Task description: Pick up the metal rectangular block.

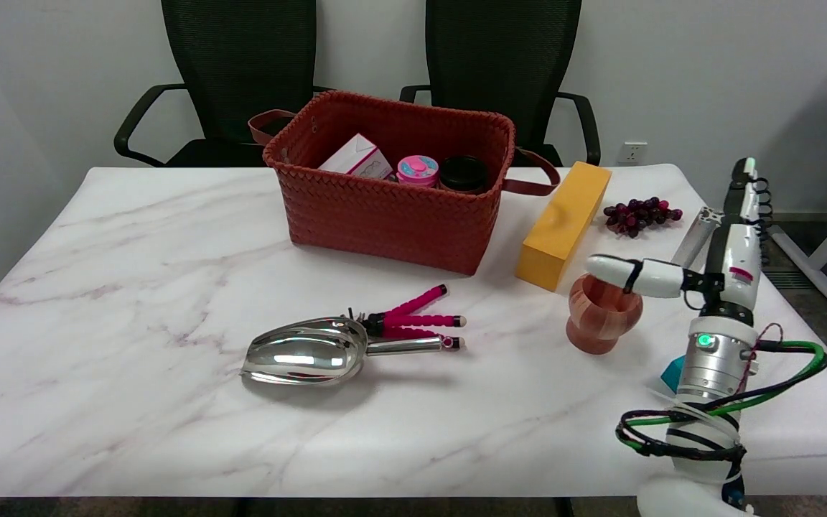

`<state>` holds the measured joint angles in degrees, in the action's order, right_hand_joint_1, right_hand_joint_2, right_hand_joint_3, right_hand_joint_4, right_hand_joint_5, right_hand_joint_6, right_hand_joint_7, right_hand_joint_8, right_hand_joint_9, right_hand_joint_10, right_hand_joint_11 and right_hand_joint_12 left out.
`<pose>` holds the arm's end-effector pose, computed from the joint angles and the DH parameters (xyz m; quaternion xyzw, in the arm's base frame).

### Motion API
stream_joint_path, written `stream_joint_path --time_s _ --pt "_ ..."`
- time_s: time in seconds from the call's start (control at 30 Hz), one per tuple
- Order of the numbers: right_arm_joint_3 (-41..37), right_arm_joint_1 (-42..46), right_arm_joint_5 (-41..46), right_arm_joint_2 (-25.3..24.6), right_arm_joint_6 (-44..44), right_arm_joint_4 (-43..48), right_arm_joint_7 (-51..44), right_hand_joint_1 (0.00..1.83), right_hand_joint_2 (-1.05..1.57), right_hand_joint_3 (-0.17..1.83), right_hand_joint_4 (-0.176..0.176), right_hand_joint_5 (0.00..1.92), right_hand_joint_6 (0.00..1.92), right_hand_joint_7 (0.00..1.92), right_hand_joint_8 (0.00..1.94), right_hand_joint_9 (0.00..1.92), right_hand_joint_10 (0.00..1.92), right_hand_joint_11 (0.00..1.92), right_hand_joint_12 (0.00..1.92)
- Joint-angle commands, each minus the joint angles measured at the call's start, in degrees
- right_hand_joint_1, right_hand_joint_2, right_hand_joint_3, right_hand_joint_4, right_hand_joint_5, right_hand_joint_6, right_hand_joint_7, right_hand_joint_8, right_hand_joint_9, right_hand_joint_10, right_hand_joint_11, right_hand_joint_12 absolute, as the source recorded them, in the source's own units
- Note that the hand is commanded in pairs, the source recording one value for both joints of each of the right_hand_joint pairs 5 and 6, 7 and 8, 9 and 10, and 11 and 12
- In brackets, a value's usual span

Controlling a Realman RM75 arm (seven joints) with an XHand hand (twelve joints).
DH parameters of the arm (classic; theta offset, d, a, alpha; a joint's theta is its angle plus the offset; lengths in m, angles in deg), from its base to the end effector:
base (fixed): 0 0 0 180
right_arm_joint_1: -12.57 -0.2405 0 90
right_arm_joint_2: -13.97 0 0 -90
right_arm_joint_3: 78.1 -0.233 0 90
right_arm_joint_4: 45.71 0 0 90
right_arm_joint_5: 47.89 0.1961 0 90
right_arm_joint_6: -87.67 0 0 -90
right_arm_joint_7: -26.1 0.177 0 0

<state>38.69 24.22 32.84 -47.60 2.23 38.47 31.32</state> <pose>-0.2208 -0.2278 0.4008 0.4107 -0.0143 0.5292 0.7424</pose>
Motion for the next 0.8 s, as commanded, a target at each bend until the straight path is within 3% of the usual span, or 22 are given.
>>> stream_joint_path --time_s 0.03,0.23,0.5,0.8 --pt "-3.8 -2.6 5.8 -0.3 -3.7 -4.9 10.6 1.01 0.08 -0.07 0.0 0.0 0.0 0.0 0.0 0.0 0.0 0.0 0.0" --pt "-4.5 -4.6 10.5 0.1 -2.9 -7.7 16.8 1.0 0.23 -0.09 0.0 0.0 0.0 0.0 0.0 0.01 0.01 0.0 0.0" --pt "-8.1 -6.3 13.0 0.3 4.2 -10.0 23.4 0.99 0.33 0.11 0.0 0.0 0.0 0.0 0.0 0.03 0.03 0.0 0.0" --pt "-13.0 -6.5 18.2 0.3 13.2 -8.0 17.9 1.03 0.32 0.25 0.0 0.0 0.0 0.0 0.0 0.03 0.03 0.0 0.0"
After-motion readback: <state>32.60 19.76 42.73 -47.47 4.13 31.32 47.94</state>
